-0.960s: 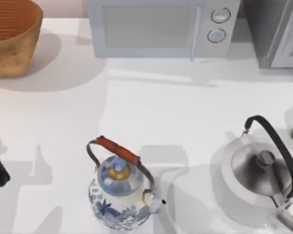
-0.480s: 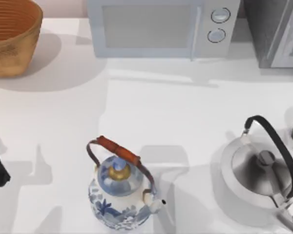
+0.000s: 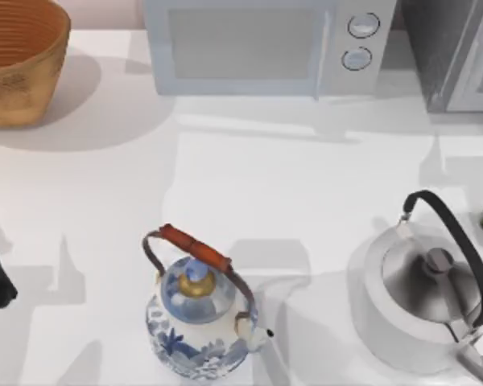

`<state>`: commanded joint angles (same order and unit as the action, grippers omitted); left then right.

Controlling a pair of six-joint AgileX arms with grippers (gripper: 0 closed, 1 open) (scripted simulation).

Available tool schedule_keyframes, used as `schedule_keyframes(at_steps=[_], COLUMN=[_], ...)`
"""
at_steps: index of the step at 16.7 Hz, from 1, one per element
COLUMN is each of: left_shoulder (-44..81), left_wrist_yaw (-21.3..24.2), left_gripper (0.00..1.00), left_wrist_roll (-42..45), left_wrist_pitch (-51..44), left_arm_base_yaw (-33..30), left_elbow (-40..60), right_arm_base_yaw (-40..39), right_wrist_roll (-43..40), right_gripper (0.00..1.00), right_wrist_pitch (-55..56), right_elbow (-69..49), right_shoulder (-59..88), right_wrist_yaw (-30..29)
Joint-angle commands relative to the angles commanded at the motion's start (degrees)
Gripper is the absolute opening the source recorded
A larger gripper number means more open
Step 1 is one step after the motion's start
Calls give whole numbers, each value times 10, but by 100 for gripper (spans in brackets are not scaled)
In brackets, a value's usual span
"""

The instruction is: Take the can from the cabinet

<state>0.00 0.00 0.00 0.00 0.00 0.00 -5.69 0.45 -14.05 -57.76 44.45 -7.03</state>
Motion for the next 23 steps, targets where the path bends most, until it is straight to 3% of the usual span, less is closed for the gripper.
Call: schedule_keyframes(at_steps=[5,9,18,23], left_shoulder=[0,0,0,0], left_wrist_yaw=[0,0,0,0], left_gripper=[100,100,100,100], left_wrist_roll=[0,0,0,0], left_wrist_pitch=[0,0,0,0], left_arm_base_yaw=[0,0,0,0], left_elbow=[0,0,0,0], right_arm_base_yaw=[-28,-44,-47,-43], right_wrist_roll=[4,4,5,4], right_gripper=[100,100,100,100], right_wrist_pitch=[-53,-87,-96,-39], right_elbow=[-257,-381,-420,-449], right_shoulder=[179,282,316,407], right_wrist_yaw=[-25,-38,-42,-41])
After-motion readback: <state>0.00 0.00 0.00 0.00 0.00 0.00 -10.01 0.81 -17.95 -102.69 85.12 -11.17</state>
